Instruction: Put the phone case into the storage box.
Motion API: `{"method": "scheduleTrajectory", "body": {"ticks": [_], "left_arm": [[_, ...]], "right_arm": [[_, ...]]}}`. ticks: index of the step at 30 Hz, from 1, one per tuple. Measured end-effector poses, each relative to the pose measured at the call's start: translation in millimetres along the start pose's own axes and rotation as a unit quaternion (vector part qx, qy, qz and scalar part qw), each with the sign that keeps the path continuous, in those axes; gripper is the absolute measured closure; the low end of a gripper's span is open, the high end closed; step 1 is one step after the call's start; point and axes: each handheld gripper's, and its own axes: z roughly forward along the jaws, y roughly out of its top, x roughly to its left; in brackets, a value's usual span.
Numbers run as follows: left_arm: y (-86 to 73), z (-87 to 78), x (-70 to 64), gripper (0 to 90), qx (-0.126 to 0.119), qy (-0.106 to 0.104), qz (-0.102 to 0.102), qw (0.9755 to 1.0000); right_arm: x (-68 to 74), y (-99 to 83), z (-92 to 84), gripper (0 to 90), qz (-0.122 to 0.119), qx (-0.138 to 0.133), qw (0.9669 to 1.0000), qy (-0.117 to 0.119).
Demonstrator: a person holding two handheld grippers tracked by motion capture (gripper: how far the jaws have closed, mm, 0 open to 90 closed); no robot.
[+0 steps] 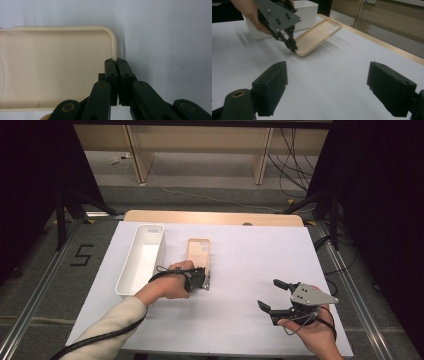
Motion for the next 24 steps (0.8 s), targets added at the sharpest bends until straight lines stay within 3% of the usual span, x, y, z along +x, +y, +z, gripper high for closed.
{"method": "scheduleTrajectory", "body": {"ticks": [1,5,11,12,18,20,24], "left_arm": [[-1.0,-1.9,-2.1,88.1,-0.004,0.000,-0.005,1.0000],[-2.1,-4.8,-6.5,88.1,-0.010,0.006,-0.006,0.9999],[0.6,-16.1,-15.4,88.1,-0.024,0.020,0.005,0.9995],[2.0,-19.0,-15.8,88.1,-0.027,0.027,0.013,0.9992],[8.7,-32.5,-22.8,88.1,-0.041,0.040,0.020,0.9982],[10.0,-38.1,-24.7,88.1,-0.045,0.046,0.023,0.9977],[11.5,-45.7,-30.2,88.1,-0.055,0.045,0.024,0.9972]], "right_arm": [[-0.5,0.1,0.2,17.9,0.003,-0.009,0.9999,-0.005],[-1.1,0.3,-0.4,18.2,0.009,-0.005,0.9999,-0.001],[-3.1,1.0,2.4,18.7,0.025,-0.016,0.9995,-0.005],[-3.8,0.7,5.2,18.8,0.030,-0.027,0.9992,-0.001],[-6.6,3.6,10.0,19.2,0.046,-0.031,0.9984,-0.002],[-6.3,4.5,13.8,19.3,0.062,-0.036,0.9974,0.005],[-8.8,9.9,23.2,19.5,0.062,-0.039,0.9973,0.000]]}}
